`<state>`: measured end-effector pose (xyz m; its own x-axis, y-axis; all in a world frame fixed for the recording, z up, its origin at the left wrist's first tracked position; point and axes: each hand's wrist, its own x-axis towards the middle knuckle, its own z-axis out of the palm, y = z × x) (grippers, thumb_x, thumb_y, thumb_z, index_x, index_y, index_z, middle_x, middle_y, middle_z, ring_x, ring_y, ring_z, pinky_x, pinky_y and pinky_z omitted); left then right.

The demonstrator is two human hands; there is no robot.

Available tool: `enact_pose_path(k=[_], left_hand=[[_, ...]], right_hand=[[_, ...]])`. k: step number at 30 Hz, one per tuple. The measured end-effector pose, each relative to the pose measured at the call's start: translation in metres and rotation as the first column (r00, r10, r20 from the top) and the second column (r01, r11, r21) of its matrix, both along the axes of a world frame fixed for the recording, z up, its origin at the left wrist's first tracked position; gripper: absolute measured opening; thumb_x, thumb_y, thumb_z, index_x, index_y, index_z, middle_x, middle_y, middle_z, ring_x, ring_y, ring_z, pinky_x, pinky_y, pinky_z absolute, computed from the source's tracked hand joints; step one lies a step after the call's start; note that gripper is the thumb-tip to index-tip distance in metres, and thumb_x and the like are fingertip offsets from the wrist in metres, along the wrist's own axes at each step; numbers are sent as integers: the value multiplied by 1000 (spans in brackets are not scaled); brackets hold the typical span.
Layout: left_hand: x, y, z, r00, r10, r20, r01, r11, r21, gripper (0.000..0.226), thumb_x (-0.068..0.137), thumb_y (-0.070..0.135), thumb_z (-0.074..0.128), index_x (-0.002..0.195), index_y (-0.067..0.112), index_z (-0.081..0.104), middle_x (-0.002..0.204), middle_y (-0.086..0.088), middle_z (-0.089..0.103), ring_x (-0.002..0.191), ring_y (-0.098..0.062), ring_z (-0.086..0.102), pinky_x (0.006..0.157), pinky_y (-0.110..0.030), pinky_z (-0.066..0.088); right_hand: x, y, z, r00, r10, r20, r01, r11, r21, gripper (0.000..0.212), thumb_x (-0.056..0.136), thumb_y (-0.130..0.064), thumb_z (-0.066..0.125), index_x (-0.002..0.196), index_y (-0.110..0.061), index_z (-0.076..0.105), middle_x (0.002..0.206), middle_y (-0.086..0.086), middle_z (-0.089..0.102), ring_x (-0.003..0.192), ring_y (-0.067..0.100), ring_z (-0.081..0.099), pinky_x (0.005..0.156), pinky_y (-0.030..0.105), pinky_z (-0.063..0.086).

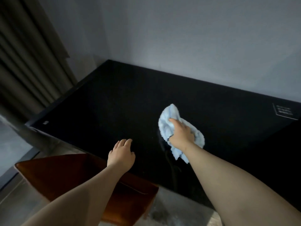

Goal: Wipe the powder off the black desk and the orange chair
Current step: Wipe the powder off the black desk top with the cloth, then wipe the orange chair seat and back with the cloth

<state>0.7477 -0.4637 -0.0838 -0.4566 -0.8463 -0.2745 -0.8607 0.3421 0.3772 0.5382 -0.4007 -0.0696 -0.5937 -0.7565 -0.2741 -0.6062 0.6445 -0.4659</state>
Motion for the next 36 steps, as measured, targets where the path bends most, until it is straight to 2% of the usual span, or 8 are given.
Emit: enact_pose_path(k=[3, 7, 10, 16, 19, 24, 30, 36], left_hand=[[13, 1, -6, 1000, 16, -27, -16, 1000, -9, 57, 94, 25, 47, 147, 20, 25, 151, 2, 28, 142, -18, 20, 112, -37, 29], [16, 17, -15, 1000, 17, -11, -18, 999, -43, 57, 95, 26, 45, 147, 22, 23, 156, 1, 20, 146, -19, 6, 117, -38, 15], [11, 40, -18, 1000, 8, -8, -8, 999, -40, 57, 95, 28, 43, 148, 24, 22, 158, 0, 14, 146, -20, 0, 118, -39, 8], [-4, 95, -19, 997, -57, -46, 56, 998, -20, 57, 95, 30, 44, 148, 26, 22, 158, 1, 14, 146, -20, -1, 118, -40, 10], [-3, 129, -21, 993, -103, -66, 103, 995, 0, 60, 94, 31, 47, 148, 29, 21, 157, 3, 17, 146, -19, 2, 118, -40, 14], [16, 169, -19, 969, -248, -22, 245, 964, -100, 58, 93, 34, 48, 146, 31, 24, 154, 6, 25, 145, -16, 10, 116, -36, 13], [48, 182, -6, 973, -224, -57, 212, 963, -166, 54, 94, 36, 48, 145, 31, 29, 152, 7, 30, 145, -17, 12, 117, -39, 14], [81, 168, 2, 993, -102, -58, 89, 977, -195, 50, 95, 36, 47, 143, 29, 33, 150, 6, 34, 144, -16, 16, 118, -38, 16]], right_hand=[[32, -14, 4, 964, 265, -4, -265, 964, -35, 73, 80, -16, 57, 143, -38, 27, 148, -5, 30, 135, 23, 27, 107, 48, 23], [50, -9, -2, 910, 413, -25, -414, 910, -17, 60, 86, -22, 49, 140, -41, 30, 144, -9, 38, 121, 16, 39, 95, 29, 27], [41, 18, -4, 933, 357, 53, -357, 934, -18, 54, 89, -27, 47, 135, -51, 30, 134, -11, 45, 112, 20, 50, 89, 33, 42], [32, 116, -3, 962, 257, 95, -255, 966, -33, 48, 86, -24, 52, 105, -65, 36, 106, -15, 48, 104, 16, 50, 97, 42, 42], [38, 168, 0, 942, 332, -41, -333, 943, -18, 41, 84, -26, 55, 110, -54, 38, 97, -25, 38, 105, 10, 43, 95, 41, 41], [60, 236, -1, 932, 342, -123, -344, 939, 9, 46, 82, -18, 54, 122, -38, 47, 123, -11, 48, 118, 16, 42, 99, 40, 35], [92, 289, -20, 974, 164, 158, -208, 922, 325, 49, 95, -20, 45, 143, -22, 32, 141, 5, 46, 125, 20, 47, 105, 31, 37], [106, 259, 24, 982, 30, 189, -6, 992, -130, 48, 92, -26, 54, 135, -35, 37, 122, -3, 49, 104, 13, 51, 82, 29, 44]])
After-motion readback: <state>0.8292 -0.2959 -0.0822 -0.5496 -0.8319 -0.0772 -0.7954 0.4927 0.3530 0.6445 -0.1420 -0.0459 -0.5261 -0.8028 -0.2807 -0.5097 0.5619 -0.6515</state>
